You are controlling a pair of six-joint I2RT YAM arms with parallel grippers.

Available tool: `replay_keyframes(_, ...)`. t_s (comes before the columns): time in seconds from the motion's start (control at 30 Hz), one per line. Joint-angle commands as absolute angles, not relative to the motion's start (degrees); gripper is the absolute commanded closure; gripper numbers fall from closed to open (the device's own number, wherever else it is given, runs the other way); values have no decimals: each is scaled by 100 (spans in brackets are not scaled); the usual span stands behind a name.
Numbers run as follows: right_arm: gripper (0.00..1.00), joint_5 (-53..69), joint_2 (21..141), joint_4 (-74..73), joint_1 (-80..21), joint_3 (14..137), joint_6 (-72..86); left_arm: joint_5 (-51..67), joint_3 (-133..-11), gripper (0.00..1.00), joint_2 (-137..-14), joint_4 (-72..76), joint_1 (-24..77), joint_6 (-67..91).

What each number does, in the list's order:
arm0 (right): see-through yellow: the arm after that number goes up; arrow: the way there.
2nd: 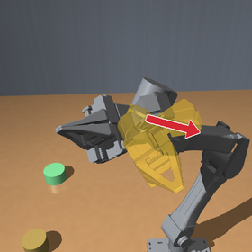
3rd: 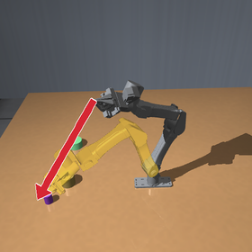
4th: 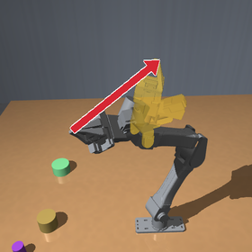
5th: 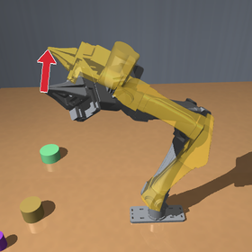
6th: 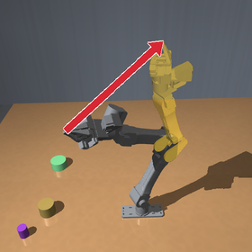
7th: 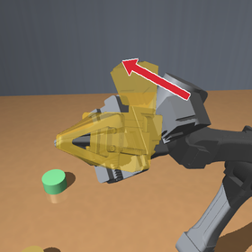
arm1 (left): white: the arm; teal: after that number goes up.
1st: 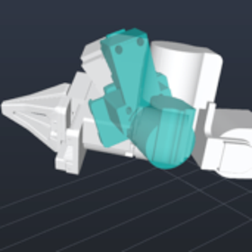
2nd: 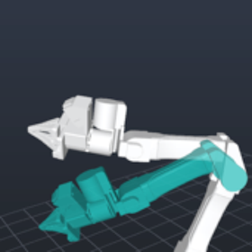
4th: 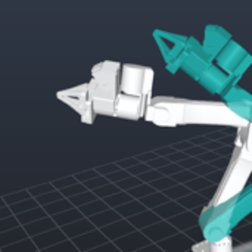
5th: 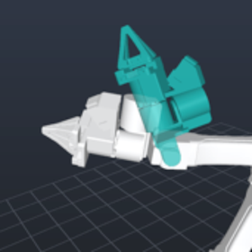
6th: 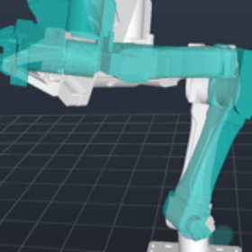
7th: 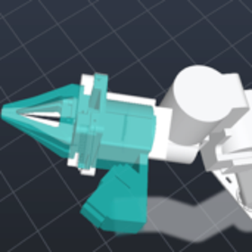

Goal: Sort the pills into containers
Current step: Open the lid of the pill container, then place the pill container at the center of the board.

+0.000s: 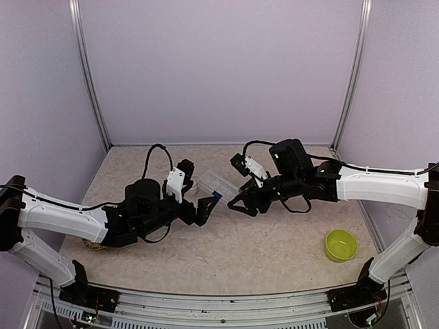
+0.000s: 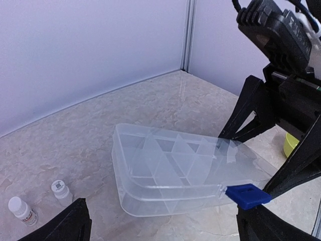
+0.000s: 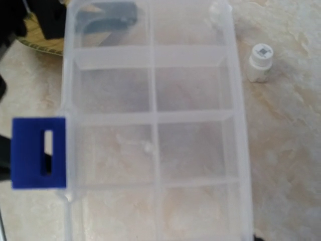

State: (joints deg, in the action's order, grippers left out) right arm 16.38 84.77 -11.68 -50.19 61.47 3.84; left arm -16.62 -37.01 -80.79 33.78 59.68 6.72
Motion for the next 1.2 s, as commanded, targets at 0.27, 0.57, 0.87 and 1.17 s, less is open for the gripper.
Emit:
replay_keyframes(0.27, 40, 1562, 8697, -1612, -5080, 6274, -57, -1586, -3823, 1, -7939, 3513, 6012, 470)
replay_keyframes(0.57, 39, 1837, 8910, -1770, -5065, 6268, -271, -1546, -3723, 1, -7749, 3358, 6020, 540)
replay_keyframes(0.87, 38, 1997, 9315, -1698, -5048, 6125, -915, -1560, -3326, 1, -7106, 3011, 6013, 419)
replay_keyframes(1.17, 37, 1747, 9597, -1629, -5049, 5981, -1254, -1354, -2889, 1, -6476, 2672, 6012, 664)
